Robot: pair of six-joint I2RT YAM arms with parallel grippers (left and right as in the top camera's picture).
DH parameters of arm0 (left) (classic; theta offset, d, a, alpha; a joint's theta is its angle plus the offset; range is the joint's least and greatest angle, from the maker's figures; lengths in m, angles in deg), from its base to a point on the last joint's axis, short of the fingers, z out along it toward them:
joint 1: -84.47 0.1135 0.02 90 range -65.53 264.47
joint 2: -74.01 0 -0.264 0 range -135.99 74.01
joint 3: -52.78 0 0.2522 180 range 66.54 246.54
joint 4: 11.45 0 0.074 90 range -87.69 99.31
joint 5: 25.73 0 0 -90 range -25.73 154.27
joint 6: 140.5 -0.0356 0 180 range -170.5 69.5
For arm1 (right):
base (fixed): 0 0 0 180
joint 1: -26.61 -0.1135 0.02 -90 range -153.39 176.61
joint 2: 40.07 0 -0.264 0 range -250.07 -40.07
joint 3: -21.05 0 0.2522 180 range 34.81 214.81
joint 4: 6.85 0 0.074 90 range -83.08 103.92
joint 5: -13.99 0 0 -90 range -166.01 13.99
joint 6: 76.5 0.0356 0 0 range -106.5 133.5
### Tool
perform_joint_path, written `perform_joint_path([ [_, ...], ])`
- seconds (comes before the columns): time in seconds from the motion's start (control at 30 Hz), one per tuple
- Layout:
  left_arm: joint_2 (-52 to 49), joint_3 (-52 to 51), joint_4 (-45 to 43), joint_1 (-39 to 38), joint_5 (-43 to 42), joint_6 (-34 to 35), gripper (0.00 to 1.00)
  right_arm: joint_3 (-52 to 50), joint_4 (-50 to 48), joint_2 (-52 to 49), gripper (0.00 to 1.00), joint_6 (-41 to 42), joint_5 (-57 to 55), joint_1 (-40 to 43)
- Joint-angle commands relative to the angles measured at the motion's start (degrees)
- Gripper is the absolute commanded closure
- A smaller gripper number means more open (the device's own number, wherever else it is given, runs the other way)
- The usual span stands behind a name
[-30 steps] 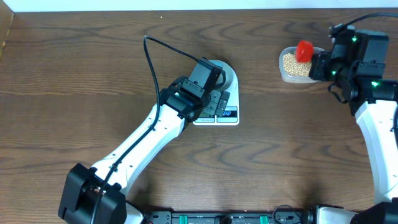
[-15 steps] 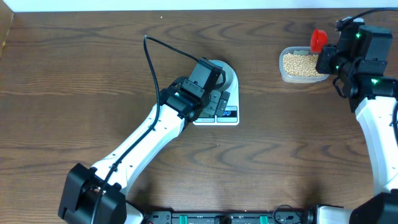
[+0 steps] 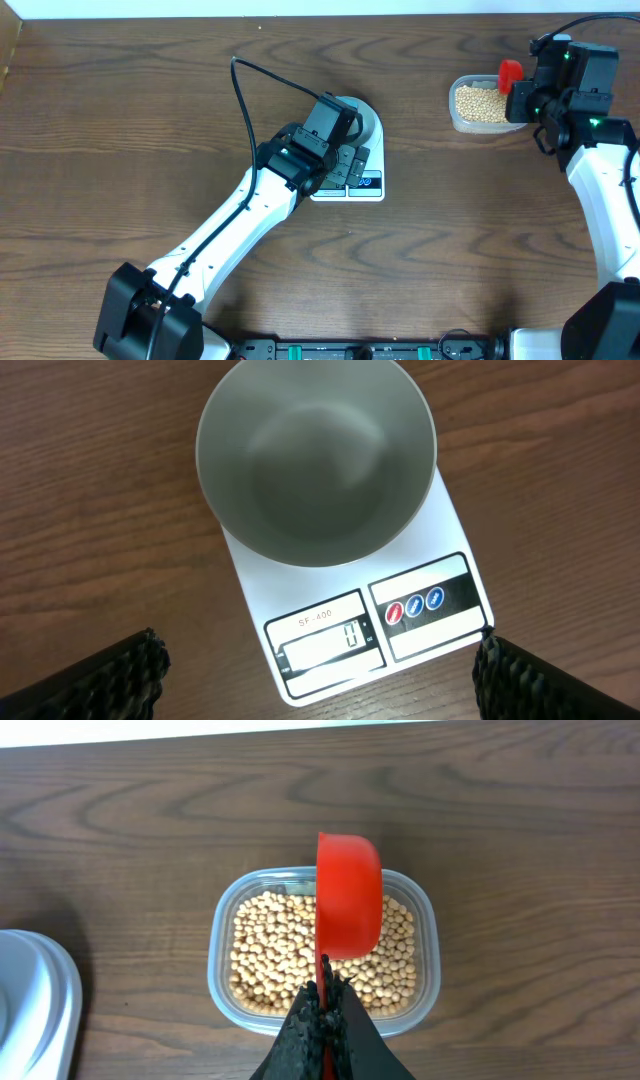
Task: Scoop item into bowl and weigh 50g on scale
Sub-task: 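Move right gripper with red scoop over the bean tub, then tilt and dip red scoop into the beans with right gripper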
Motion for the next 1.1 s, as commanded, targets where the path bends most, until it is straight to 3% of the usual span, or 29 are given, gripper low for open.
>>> perform_joint_path([
  [0.0,0.4,0.1,0.2,0.2,0.7,-0.3,0.0,0.6,-0.1,-0.3,0.99,-1.3,-0.3,1.2],
  [0.3,0.4,0.1,0.1,0.2,0.7,-0.3,0.0,0.6,-0.1,-1.1,0.99,-1.4,0.9,2.2],
  [0.53,0.8,0.1,4.9,0.2,0.5,-0.6,0.0,0.6,0.2,-1.1,0.99,-1.4,0.9,2.2],
  [0.67,3.1,0.1,5.9,0.2,-4.3,-6.2,0.0,0.6,0.1,-1.1,0.99,-1.4,0.9,2.2],
  [1.07,10.7,-2.5,9.6,0.9,-7.0,-7.8,0.0,0.6,0.1,-1.1,0.99,-1.3,2.2,2.3],
])
